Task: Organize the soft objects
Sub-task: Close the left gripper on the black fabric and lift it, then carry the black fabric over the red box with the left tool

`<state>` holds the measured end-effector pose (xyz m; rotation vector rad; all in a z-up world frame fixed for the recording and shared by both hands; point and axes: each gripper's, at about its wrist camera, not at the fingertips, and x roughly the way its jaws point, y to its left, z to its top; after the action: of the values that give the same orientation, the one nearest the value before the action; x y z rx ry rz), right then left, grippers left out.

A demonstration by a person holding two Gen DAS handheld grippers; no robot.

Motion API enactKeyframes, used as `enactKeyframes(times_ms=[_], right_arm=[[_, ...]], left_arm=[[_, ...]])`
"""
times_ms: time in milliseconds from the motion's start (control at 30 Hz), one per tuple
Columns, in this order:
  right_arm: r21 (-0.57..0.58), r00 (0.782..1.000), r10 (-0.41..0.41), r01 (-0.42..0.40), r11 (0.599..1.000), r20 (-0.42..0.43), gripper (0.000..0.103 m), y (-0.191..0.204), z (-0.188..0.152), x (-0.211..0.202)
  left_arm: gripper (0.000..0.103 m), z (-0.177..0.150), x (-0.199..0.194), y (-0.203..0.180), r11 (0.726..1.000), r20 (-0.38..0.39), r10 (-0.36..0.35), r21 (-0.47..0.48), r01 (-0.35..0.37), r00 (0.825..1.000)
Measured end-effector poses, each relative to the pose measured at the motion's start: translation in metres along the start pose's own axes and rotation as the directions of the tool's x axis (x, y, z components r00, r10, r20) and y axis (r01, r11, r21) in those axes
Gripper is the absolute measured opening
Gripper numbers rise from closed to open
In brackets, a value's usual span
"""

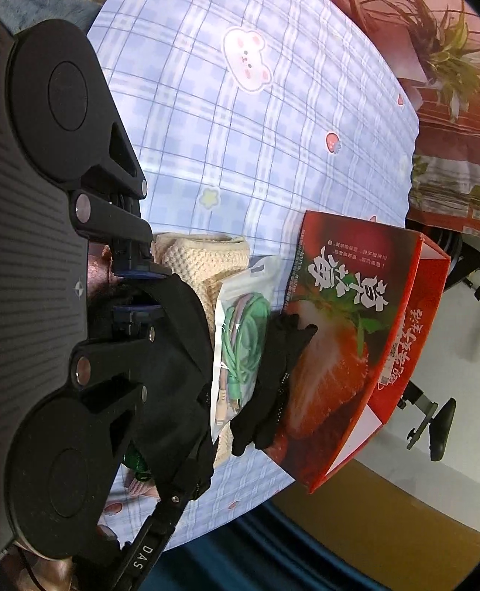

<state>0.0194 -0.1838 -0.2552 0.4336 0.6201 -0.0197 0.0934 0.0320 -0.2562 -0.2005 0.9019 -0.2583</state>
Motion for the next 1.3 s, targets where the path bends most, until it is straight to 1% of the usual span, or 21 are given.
enactKeyframes(times_ms=[67, 100, 167, 200, 233, 267, 300, 367, 400, 533, 700, 833, 967, 1100, 1300], right_arm=[[-0.026, 1.000, -0.008, 0.008, 1.000, 0.020, 0.067, 0.004, 0.001, -0.003], [-0.035, 1.000, -0.008, 0.009, 0.999, 0.030, 0.065, 0.006, 0.001, -0.004], [-0.033, 0.999, 0.002, 0.000, 0.999, 0.050, 0.056, 0.007, 0.003, -0.008], [-0.023, 0.998, 0.009, -0.007, 1.000, 0.060, 0.053, 0.006, 0.004, -0.009], [-0.013, 0.998, 0.015, -0.014, 1.000, 0.067, 0.047, 0.004, 0.006, -0.011], [-0.002, 0.997, 0.015, -0.015, 1.000, 0.074, 0.038, 0.002, 0.007, -0.011], [0.005, 0.997, 0.010, -0.010, 1.000, 0.076, 0.033, 0.001, 0.007, -0.011], [0.010, 0.997, -0.014, 0.013, 1.000, 0.075, 0.018, -0.001, 0.009, -0.011], [0.009, 0.997, -0.025, 0.024, 1.000, 0.071, 0.015, 0.000, 0.010, -0.011], [-0.035, 0.996, -0.013, 0.016, 0.999, 0.083, 0.010, 0.005, 0.013, -0.017], [-0.101, 0.993, 0.015, -0.003, 0.995, 0.116, 0.009, 0.018, 0.022, -0.030], [-0.114, 0.990, 0.028, -0.012, 0.993, 0.138, 0.009, 0.021, 0.030, -0.041], [-0.119, 0.986, 0.032, -0.013, 0.993, 0.161, 0.009, 0.022, 0.038, -0.050], [-0.108, 0.981, 0.034, -0.014, 0.994, 0.189, 0.009, 0.024, 0.050, -0.055], [-0.150, 0.977, 0.044, -0.013, 0.989, 0.210, 0.009, 0.033, 0.073, -0.054]], left_arm=[[0.014, 0.000, 0.000, 0.000, 1.000, 0.000, 0.000, 0.003, 0.000, 1.000], [0.014, 0.000, 0.000, 0.001, 1.000, -0.001, 0.000, 0.002, 0.000, 1.000], [0.014, -0.001, 0.001, 0.001, 1.000, -0.004, -0.001, 0.001, 0.001, 1.000], [0.014, -0.001, 0.001, 0.001, 1.000, -0.004, 0.000, 0.002, 0.000, 1.000], [0.014, 0.000, 0.001, 0.000, 1.000, -0.002, 0.001, 0.006, -0.001, 1.000], [0.014, 0.000, 0.000, -0.001, 1.000, 0.001, 0.001, 0.010, -0.001, 1.000], [0.014, 0.001, -0.001, -0.001, 1.000, 0.008, 0.000, 0.015, 0.000, 1.000], [0.014, 0.004, -0.005, -0.002, 1.000, 0.032, 0.002, 0.028, -0.003, 0.999], [0.014, 0.005, -0.007, -0.003, 0.999, 0.046, 0.004, 0.036, -0.006, 0.999], [0.012, 0.010, -0.017, -0.010, 0.997, 0.091, 0.008, 0.075, -0.015, 0.996], [0.010, 0.019, -0.034, -0.016, 0.995, 0.154, -0.010, 0.098, -0.006, 0.988], [0.010, 0.028, -0.053, -0.023, 0.991, 0.225, -0.023, 0.131, -0.007, 0.974], [0.010, 0.039, -0.067, -0.033, 0.985, 0.294, -0.037, 0.170, -0.014, 0.955], [0.010, 0.052, -0.070, -0.036, 0.986, 0.327, -0.042, 0.164, -0.012, 0.944], [0.010, 0.068, -0.067, -0.035, 0.987, 0.358, -0.032, 0.160, -0.027, 0.933]])
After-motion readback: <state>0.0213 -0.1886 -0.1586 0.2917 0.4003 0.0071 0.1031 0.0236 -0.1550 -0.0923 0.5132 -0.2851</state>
